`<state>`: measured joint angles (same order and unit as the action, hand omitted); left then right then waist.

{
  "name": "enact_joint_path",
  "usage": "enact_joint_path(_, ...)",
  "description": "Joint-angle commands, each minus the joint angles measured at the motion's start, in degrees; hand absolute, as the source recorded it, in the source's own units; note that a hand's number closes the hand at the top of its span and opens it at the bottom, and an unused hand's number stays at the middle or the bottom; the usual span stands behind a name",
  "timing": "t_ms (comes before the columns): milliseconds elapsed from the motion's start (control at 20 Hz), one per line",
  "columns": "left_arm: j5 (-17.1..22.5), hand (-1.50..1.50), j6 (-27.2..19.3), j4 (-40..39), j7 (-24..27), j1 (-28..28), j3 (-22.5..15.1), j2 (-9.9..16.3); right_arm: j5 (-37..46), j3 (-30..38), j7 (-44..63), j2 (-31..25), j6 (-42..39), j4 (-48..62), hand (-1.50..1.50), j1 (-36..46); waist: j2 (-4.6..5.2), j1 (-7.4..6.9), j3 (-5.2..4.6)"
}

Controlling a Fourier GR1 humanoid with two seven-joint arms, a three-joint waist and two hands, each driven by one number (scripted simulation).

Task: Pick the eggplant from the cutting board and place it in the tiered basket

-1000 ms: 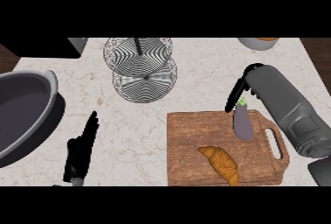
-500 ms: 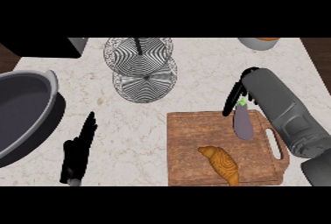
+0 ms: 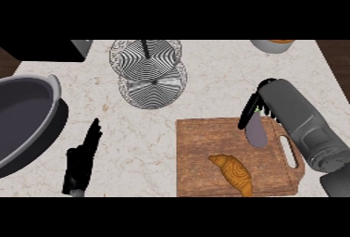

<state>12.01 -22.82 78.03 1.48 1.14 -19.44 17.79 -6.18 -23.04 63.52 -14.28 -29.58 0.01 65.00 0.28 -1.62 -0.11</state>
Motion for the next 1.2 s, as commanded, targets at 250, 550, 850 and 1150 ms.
enact_joint_path(250,-2.39,0.00,-3.02,3.67,-3.27,1.43,-1.67,-2.24,-0.05,1.24,9.33,0.26,-3.02,-0.01,1.50,-1.41,0.04,0.27,0.15)
enact_joint_path(550,-0.91,0.00,1.02,-3.22,0.92,0.15,2.14,-1.76,2.17,0.33,3.53,3.67,-0.16,-0.30,1.50,-3.18,-0.34,1.62,0.06)
enact_joint_path(850,-1.94,0.00,0.52,0.26,0.18,2.67,1.38,-1.91,7.99,-4.25,-4.00,4.49,-1.29,-2.97,1.50,-4.83,-0.23,0.98,0.11)
enact_joint_path(1150,-1.22,0.00,1.40,-0.77,-0.60,1.04,1.47,-2.06,19.68,-15.76,-30.06,7.30,4.88,-22.31,1.50,0.95,-1.59,0.65,0.41)
